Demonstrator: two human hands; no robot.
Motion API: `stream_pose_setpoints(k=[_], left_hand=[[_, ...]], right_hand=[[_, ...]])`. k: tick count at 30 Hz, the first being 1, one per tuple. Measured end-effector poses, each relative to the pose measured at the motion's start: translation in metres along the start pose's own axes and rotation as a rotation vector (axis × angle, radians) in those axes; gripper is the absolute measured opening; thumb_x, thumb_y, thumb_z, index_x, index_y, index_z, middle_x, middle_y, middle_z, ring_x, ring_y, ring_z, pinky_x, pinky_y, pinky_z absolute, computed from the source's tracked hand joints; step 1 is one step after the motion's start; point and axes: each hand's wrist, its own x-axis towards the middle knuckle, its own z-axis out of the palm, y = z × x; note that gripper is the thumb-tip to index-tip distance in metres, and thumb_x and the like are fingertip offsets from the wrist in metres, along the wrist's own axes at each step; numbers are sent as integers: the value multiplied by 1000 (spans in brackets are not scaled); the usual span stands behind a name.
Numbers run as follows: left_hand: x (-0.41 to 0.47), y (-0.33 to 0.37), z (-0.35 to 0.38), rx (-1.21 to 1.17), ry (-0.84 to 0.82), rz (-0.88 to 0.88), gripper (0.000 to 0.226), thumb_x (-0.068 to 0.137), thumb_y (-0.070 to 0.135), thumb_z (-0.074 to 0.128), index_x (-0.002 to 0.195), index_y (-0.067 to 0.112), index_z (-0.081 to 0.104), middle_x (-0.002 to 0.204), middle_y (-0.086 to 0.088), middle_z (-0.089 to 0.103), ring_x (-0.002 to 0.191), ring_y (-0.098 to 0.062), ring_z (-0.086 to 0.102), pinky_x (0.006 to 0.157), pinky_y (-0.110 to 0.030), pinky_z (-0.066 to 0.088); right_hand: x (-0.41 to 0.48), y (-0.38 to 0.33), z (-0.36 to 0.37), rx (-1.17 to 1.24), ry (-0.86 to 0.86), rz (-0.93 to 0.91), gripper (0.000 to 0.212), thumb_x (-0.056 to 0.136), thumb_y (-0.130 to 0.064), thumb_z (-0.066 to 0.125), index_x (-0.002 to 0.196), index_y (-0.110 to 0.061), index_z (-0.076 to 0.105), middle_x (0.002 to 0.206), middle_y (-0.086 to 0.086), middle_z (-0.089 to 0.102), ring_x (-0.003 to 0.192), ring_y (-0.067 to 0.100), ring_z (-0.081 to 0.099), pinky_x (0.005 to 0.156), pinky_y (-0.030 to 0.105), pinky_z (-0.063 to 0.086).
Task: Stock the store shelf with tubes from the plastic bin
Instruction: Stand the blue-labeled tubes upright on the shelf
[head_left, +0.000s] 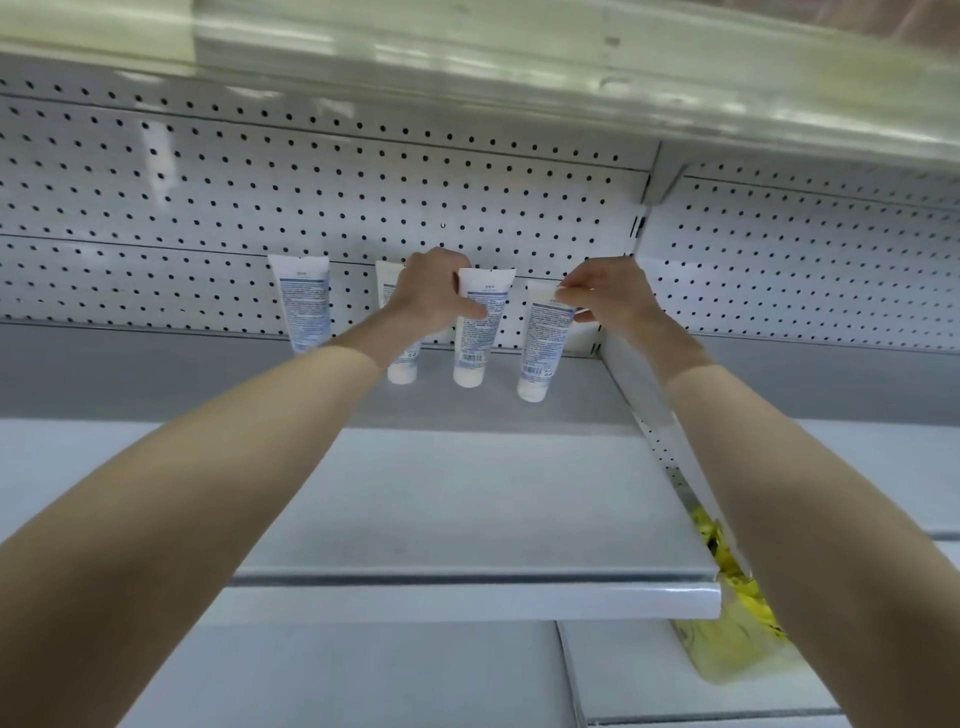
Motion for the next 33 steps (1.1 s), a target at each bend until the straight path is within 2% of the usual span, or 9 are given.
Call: stream_pose_setpoints(k=[2,5,10,13,18,25,27,29,33], left_hand=[[4,-1,3,8,-6,-9,32,65,10,81,62,14,50,62,4,50,63,-15,48,51,-19,32],[7,-3,7,19,-27,-17,24,67,8,80,80,8,60,68,1,53,63,-14,50,50,-16,33],[11,-8,13,20,-30,-44,23,69,5,77,83,7,58,67,0,52,69,-20,51,50,-21,34],[14,-9,13,22,-28,-61,32,72,4,75,101,2,61,76,-5,55,72,-20,52,58,-22,35],[10,-10,13,38,-14,-56,42,76,0,70,116,1,55,103,-18,64,91,-28,61,71,-25,41],[-4,-8,10,10,-19,-55,52,80,3,67,126,3,44,102,-17,65,94,-29,62,76,-31,48],[-11,-9,9,-22,-22,-72,56,81,9,68,130,3,40,96,-11,62,91,-26,59,70,-28,45],[-21,-10,6,-42,-39,-80,61,83,16,67,134,5,37,87,-1,55,88,-21,53,63,-23,41],[-43,-13,-1,-14,-116,-107,65,84,29,67,137,6,35,111,-8,54,97,-20,49,79,-27,37]], right_hand=[[3,3,0,0,-4,5,7,79,-2,68,86,-2,67,71,2,61,68,16,59,67,25,56],[6,8,1,17,-6,3,7,79,-1,68,86,-3,66,77,8,62,74,21,61,69,28,57],[13,11,2,34,-18,11,14,78,-1,68,70,-10,63,71,3,61,76,22,61,74,33,57],[15,11,4,42,-12,9,17,79,-1,68,68,-13,62,72,4,62,77,22,61,76,34,56],[13,9,5,52,13,6,4,80,-3,67,83,-5,66,85,13,64,78,22,60,77,36,56],[3,8,6,15,2,64,36,79,-8,69,113,-5,59,82,-3,59,85,19,59,75,33,55],[-3,9,6,-42,-2,111,47,78,-11,70,121,-7,52,80,-7,58,87,20,59,80,36,56],[-11,13,5,-87,-12,168,55,77,-16,72,125,-7,47,88,0,62,85,21,61,81,37,56],[-36,17,5,-181,-62,223,64,75,-26,74,128,-4,45,104,9,61,82,24,61,79,35,55]])
